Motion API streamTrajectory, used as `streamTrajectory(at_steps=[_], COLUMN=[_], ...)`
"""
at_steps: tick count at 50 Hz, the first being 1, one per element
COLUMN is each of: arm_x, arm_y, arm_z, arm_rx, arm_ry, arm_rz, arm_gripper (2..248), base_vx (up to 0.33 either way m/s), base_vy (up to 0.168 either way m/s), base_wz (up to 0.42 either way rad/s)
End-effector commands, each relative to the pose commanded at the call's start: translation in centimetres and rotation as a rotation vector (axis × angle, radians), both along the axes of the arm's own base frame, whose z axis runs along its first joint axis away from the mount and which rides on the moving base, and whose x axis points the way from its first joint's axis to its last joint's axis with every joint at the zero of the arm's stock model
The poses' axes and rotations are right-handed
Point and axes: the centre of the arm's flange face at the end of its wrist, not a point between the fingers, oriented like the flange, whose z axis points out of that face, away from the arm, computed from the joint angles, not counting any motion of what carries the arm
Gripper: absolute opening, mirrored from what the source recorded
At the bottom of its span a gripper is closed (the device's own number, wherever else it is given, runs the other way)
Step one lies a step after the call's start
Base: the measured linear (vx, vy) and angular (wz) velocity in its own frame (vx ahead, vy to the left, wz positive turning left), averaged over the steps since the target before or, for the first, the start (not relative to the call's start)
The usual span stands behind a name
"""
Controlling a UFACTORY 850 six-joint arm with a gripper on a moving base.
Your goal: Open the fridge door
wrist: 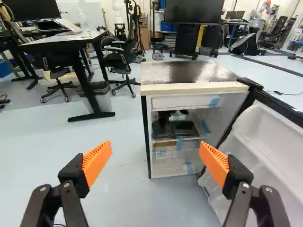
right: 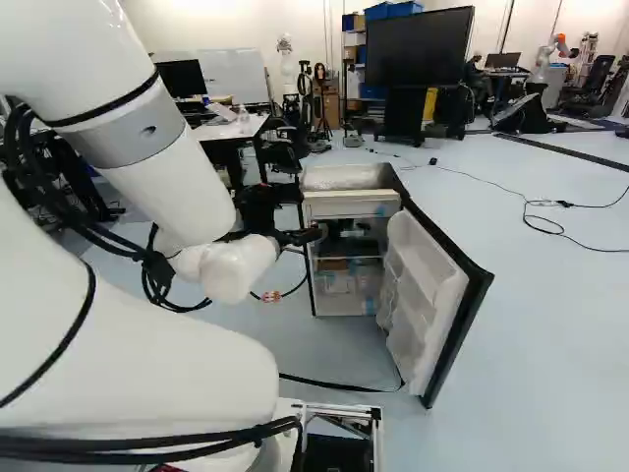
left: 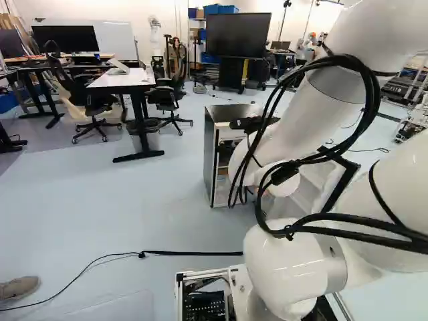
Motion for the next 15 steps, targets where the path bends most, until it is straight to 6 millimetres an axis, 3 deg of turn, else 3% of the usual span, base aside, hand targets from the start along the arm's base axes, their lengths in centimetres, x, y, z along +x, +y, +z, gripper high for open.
streamTrajectory(at_steps=[15], arm_x=[-0.07], arm_y=[0.04], arm_z=[0.01], arm_rx=[-0.001], arm_ry=[0.000], arm_rz=[0.005], arm_gripper=[247], base_vx=[0.000], base_vy=[0.000], base_wz=[0.000])
